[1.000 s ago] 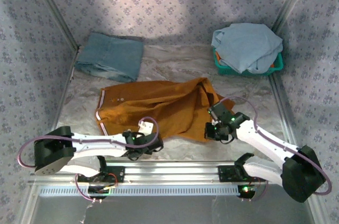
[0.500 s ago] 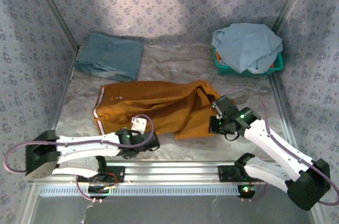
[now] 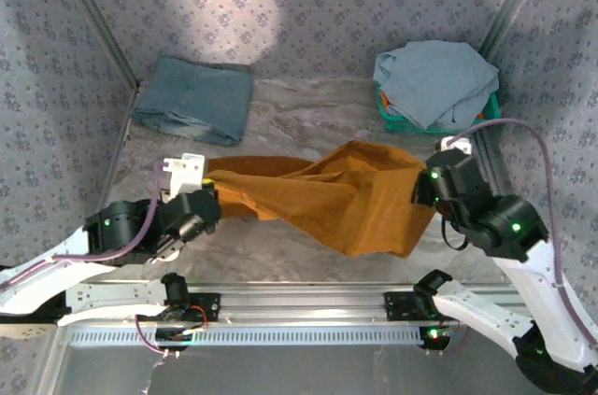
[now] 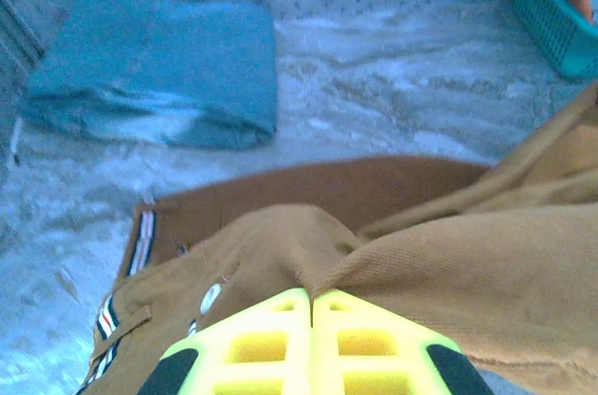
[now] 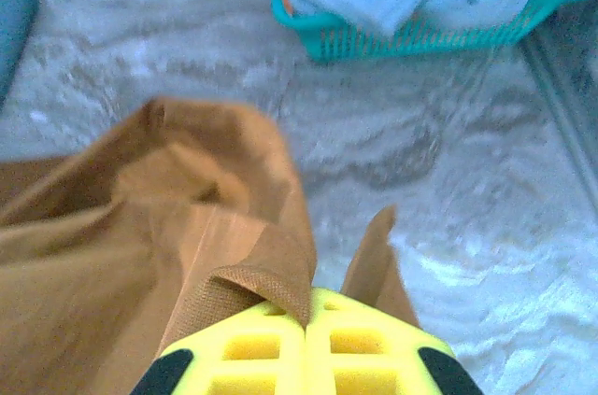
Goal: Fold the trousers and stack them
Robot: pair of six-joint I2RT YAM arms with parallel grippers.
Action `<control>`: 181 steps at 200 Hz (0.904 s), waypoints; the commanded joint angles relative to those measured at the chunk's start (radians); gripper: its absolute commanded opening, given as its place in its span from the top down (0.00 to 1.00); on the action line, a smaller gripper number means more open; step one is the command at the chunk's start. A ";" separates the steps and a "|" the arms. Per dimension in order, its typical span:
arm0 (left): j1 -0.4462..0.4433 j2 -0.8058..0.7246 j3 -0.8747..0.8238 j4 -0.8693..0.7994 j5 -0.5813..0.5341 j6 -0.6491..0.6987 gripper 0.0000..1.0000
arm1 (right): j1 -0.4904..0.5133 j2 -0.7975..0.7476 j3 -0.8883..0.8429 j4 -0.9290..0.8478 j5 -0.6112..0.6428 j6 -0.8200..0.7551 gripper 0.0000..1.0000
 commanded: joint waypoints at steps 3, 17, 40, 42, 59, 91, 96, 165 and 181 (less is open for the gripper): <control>-0.008 0.012 0.111 0.062 -0.128 0.185 1.00 | 0.003 -0.011 0.092 0.044 0.108 -0.064 1.00; -0.009 0.036 0.160 0.132 -0.126 0.270 1.00 | 0.002 0.000 0.116 0.081 0.088 -0.070 1.00; -0.008 0.092 0.224 0.212 -0.132 0.363 1.00 | 0.001 0.033 0.126 0.136 0.047 -0.075 1.00; -0.009 0.096 0.229 0.216 -0.132 0.370 1.00 | 0.001 0.037 0.126 0.141 0.047 -0.077 1.00; -0.009 0.125 0.242 0.283 -0.139 0.426 1.00 | -0.016 0.075 0.110 0.198 0.037 -0.095 1.00; 0.053 0.173 0.264 0.289 -0.146 0.428 1.00 | -0.097 0.161 0.063 0.296 -0.109 -0.079 1.00; 0.080 0.174 0.263 0.290 -0.121 0.422 1.00 | -0.111 0.177 0.058 0.308 -0.125 -0.078 1.00; 0.667 0.370 0.301 0.518 0.469 0.516 1.00 | -0.355 0.458 0.067 0.496 -0.339 -0.071 1.00; 0.779 0.498 0.378 0.564 0.588 0.528 1.00 | -0.385 0.546 0.100 0.521 -0.362 -0.072 1.00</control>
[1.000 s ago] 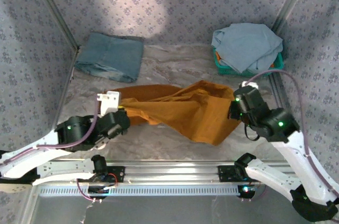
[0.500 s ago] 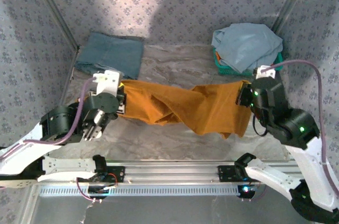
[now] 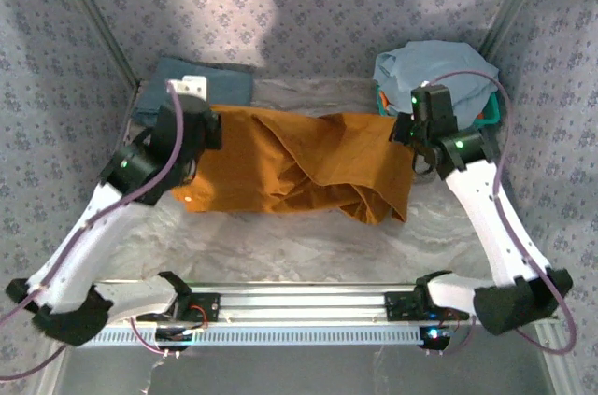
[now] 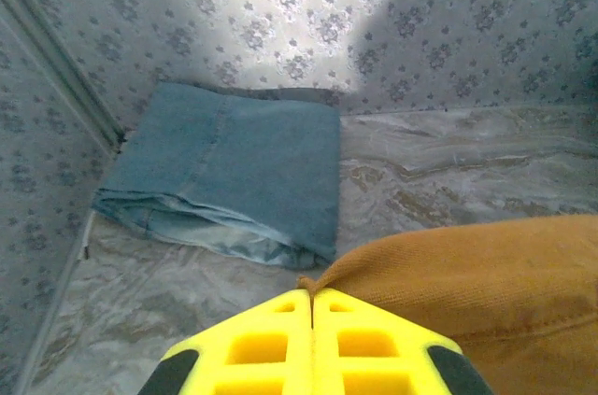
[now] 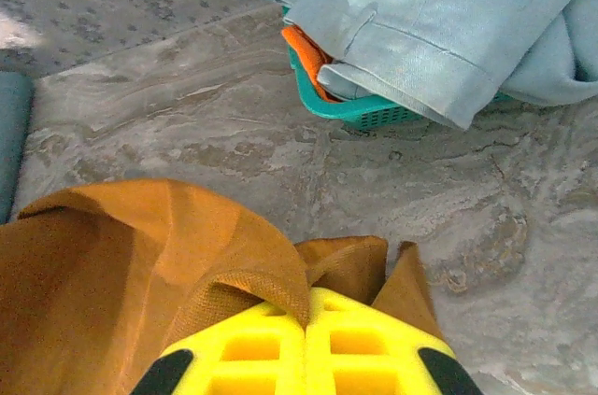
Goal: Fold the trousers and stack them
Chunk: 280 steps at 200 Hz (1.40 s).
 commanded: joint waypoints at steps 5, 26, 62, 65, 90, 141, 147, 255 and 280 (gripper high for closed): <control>0.158 0.196 0.131 0.186 0.285 0.061 1.00 | -0.052 0.121 0.070 0.109 -0.083 -0.001 1.00; 0.231 0.408 0.269 0.221 0.366 0.121 1.00 | -0.088 0.247 0.129 0.124 -0.113 -0.004 1.00; 0.325 0.811 0.691 0.123 0.446 0.158 0.41 | -0.123 0.425 0.276 0.074 -0.139 -0.011 0.74; 0.335 0.846 0.735 0.077 0.450 0.149 0.30 | -0.123 0.428 0.284 0.068 -0.140 -0.012 0.64; 0.368 1.023 1.090 -0.222 0.492 0.113 0.00 | -0.102 0.382 0.281 0.052 -0.114 -0.030 0.43; 0.320 0.369 0.081 0.082 0.334 -0.063 0.01 | 0.035 0.149 0.088 0.064 -0.078 -0.049 0.38; 0.320 0.275 -0.046 0.105 0.321 -0.095 0.01 | 0.065 0.124 0.052 0.070 -0.079 -0.046 0.37; 0.371 -0.039 -0.858 0.519 0.294 -0.236 0.06 | 0.346 0.055 -0.410 0.107 -0.130 0.009 0.25; 0.385 0.049 -0.885 0.678 0.278 -0.202 0.08 | 0.338 0.054 -0.474 0.100 -0.094 0.052 0.25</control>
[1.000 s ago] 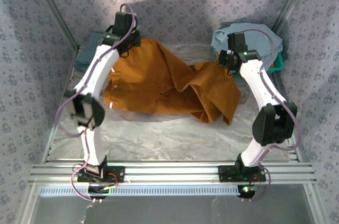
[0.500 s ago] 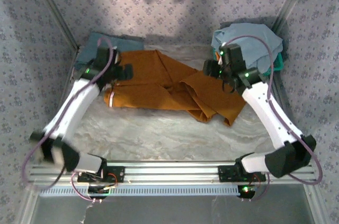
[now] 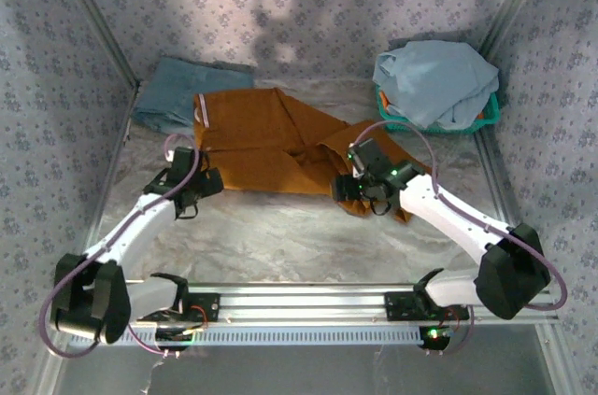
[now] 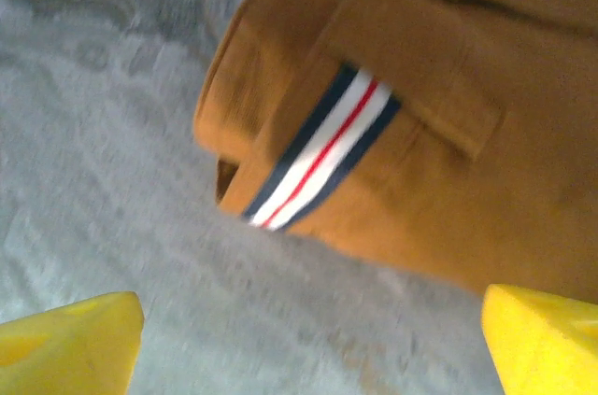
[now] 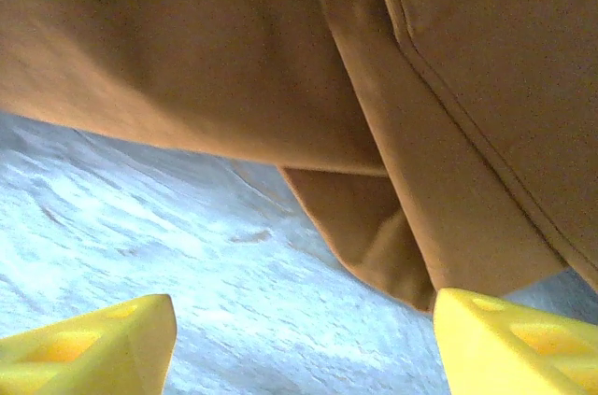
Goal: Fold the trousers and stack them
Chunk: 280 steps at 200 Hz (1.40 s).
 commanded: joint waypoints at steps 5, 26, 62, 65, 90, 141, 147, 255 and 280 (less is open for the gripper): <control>0.016 0.077 -0.032 0.274 -0.024 0.035 0.08 | -0.010 0.004 -0.061 -0.031 0.045 0.060 0.25; 0.022 0.167 -0.045 0.410 -0.006 0.083 0.13 | -0.028 0.009 -0.100 -0.026 0.025 0.088 0.26; 0.025 0.237 -0.044 0.455 -0.007 0.088 0.21 | -0.056 -0.011 -0.155 -0.022 0.027 0.112 0.26; 0.025 0.238 -0.046 0.457 -0.006 0.086 0.23 | -0.060 -0.009 -0.160 -0.017 0.023 0.113 0.26; 0.028 0.266 -0.032 0.449 -0.007 0.082 0.39 | -0.094 0.030 -0.196 0.019 -0.014 0.115 0.27; 0.028 0.278 -0.015 0.405 0.003 0.077 0.96 | -0.176 0.111 -0.198 0.130 -0.061 0.092 0.40; 0.028 0.271 -0.012 0.392 0.002 0.077 1.00 | -0.185 0.117 -0.197 0.138 -0.074 0.087 0.47; 0.010 -0.142 0.243 -0.235 -0.001 -0.007 1.00 | -0.222 -0.181 -0.066 -0.083 -0.047 0.015 1.00; 0.010 -0.153 0.370 -0.326 -0.017 0.003 1.00 | -0.245 -0.270 0.016 -0.168 -0.036 -0.004 1.00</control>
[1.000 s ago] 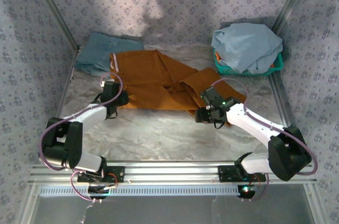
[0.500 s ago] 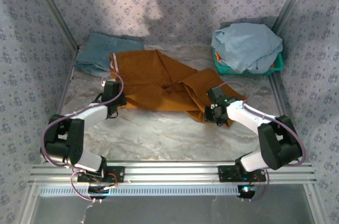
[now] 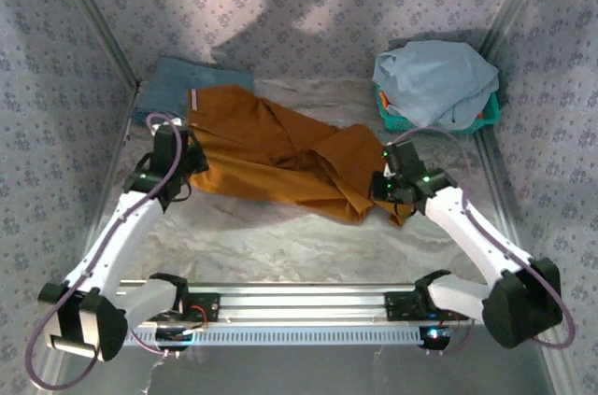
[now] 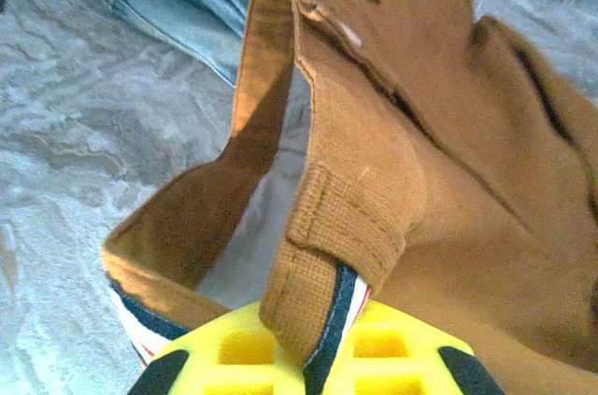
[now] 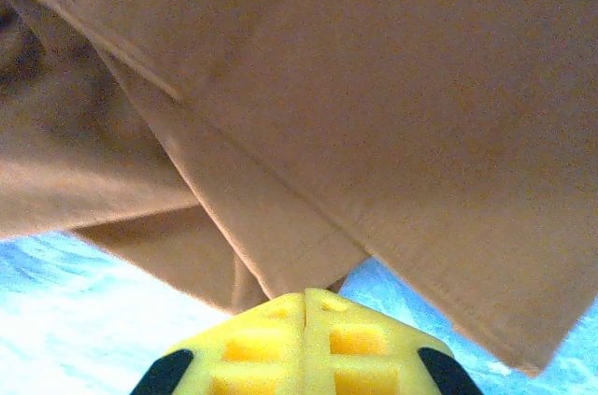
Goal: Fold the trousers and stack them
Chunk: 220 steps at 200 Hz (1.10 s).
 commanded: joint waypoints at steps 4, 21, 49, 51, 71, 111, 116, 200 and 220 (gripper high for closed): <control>0.004 -0.023 0.139 -0.182 -0.050 -0.012 1.00 | -0.029 -0.085 0.090 -0.141 0.024 -0.036 1.00; 0.004 -0.006 0.224 -0.263 -0.024 -0.014 1.00 | -0.041 -0.116 0.119 -0.163 0.016 -0.044 1.00; 0.006 -0.046 0.218 -0.360 -0.084 -0.049 1.00 | -0.049 -0.114 0.098 -0.154 -0.004 -0.040 1.00; 0.008 -0.054 0.211 -0.366 -0.087 -0.052 1.00 | -0.050 -0.113 0.093 -0.152 -0.005 -0.038 1.00; 0.025 -0.140 0.127 -0.427 -0.104 -0.095 0.91 | -0.049 -0.107 0.062 -0.132 -0.025 -0.023 0.98; 0.093 -0.318 0.038 -0.481 -0.160 -0.148 0.22 | -0.053 -0.079 0.051 -0.123 -0.054 -0.016 0.77; 0.104 -0.324 0.042 -0.475 -0.141 -0.141 0.21 | -0.053 -0.076 0.049 -0.121 -0.054 -0.015 0.72; -0.034 0.018 0.025 -0.092 0.074 -0.203 0.20 | -0.019 0.000 -0.100 0.038 -0.091 0.115 0.36; -0.133 0.130 -0.021 0.045 0.043 -0.281 0.19 | -0.033 0.017 -0.157 0.106 -0.125 0.183 0.33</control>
